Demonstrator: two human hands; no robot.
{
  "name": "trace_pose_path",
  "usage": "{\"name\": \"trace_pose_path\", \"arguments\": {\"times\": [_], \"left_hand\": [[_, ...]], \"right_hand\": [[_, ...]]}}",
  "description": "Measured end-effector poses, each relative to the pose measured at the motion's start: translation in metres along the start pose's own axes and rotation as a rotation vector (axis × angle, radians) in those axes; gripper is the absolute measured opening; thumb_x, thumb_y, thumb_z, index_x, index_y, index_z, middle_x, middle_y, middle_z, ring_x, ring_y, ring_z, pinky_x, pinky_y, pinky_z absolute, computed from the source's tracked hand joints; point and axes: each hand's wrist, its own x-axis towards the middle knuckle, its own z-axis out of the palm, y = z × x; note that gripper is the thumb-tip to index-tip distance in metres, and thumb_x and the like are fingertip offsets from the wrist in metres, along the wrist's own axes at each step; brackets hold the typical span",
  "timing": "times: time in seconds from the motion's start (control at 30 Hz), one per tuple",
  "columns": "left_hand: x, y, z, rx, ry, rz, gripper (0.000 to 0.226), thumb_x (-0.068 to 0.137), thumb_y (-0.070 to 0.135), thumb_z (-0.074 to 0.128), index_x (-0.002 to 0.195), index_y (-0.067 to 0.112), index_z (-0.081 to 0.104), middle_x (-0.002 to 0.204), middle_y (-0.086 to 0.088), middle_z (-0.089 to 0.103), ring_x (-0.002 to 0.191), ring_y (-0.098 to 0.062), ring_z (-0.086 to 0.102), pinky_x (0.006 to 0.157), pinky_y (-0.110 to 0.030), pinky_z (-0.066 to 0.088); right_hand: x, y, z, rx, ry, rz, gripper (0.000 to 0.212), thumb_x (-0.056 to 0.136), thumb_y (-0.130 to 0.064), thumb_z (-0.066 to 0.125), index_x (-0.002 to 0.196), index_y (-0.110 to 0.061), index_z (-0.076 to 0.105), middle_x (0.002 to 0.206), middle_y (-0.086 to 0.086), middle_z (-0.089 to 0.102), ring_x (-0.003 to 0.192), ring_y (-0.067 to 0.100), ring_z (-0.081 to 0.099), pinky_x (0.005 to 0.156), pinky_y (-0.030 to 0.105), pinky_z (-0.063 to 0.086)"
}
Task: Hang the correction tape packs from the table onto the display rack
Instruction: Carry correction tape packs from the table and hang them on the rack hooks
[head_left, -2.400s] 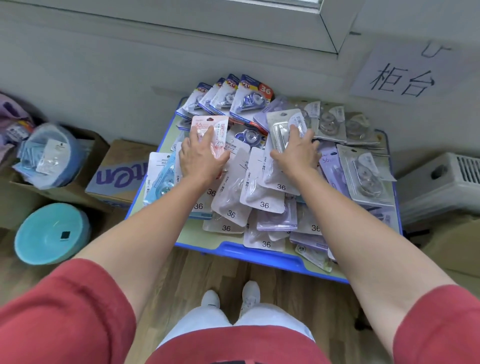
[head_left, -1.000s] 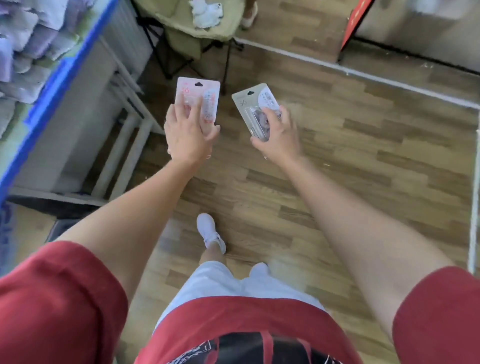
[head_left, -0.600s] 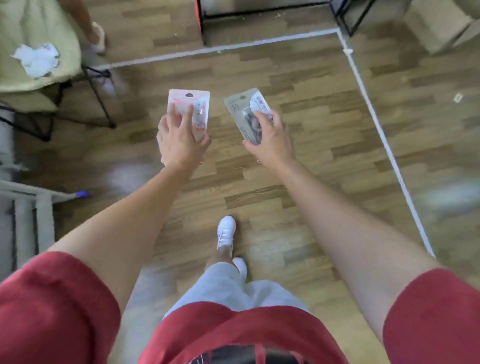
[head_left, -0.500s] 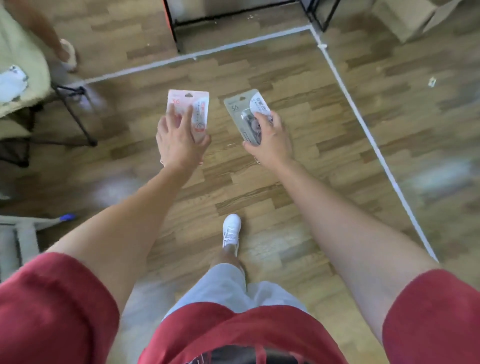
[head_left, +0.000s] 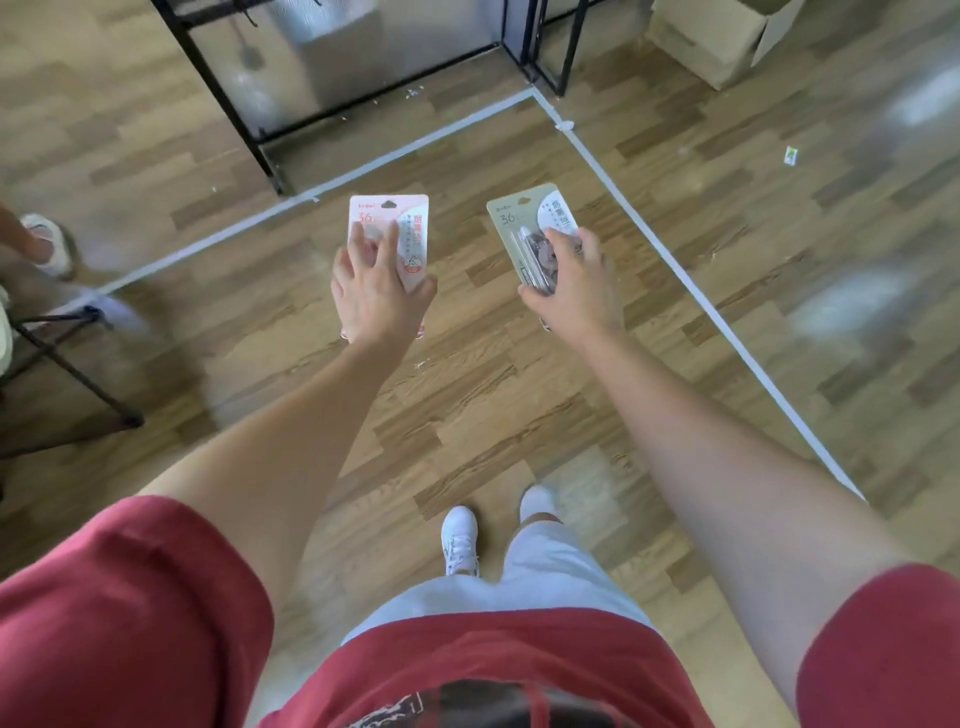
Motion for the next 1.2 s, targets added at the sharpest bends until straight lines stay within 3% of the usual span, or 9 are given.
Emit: {"name": "trace_pose_path", "arguments": {"times": [0.23,0.63,1.2], "left_hand": [[0.106,0.031,0.020,0.008,0.033,-0.099,0.073,0.082,0.040,0.061,0.147,0.029,0.029,0.157,-0.008,0.015,0.140,-0.033,0.018,0.113,-0.042,0.015],[0.309,0.131,0.034,-0.079,0.229,-0.246,0.071,0.082,0.034,0.063,0.146,0.028,0.034,0.157,-0.009,0.018,0.138,-0.034,0.022,0.111,-0.043,0.019],[0.628,0.203,-0.041,-0.130,0.554,-0.188,0.069,0.084,0.040,0.063,0.146,0.033,0.033,0.158,-0.005,0.018,0.139,-0.032,0.021,0.112,-0.044,0.020]], "right_hand": [[0.128,0.007,-0.015,0.013,-0.017,-0.068,0.067,0.085,-0.037,0.063,0.143,-0.022,0.033,0.145,0.007,0.029,0.124,0.031,0.039,0.097,0.040,0.041],[0.383,0.013,-0.079,0.003,0.039,-0.230,0.067,0.084,-0.036,0.065,0.141,-0.020,0.035,0.146,0.010,0.029,0.120,0.032,0.042,0.092,0.040,0.043],[0.696,-0.102,-0.175,0.069,0.267,-0.496,0.065,0.086,-0.038,0.062,0.141,-0.016,0.036,0.147,0.015,0.029,0.122,0.033,0.040,0.097,0.041,0.040]]}}
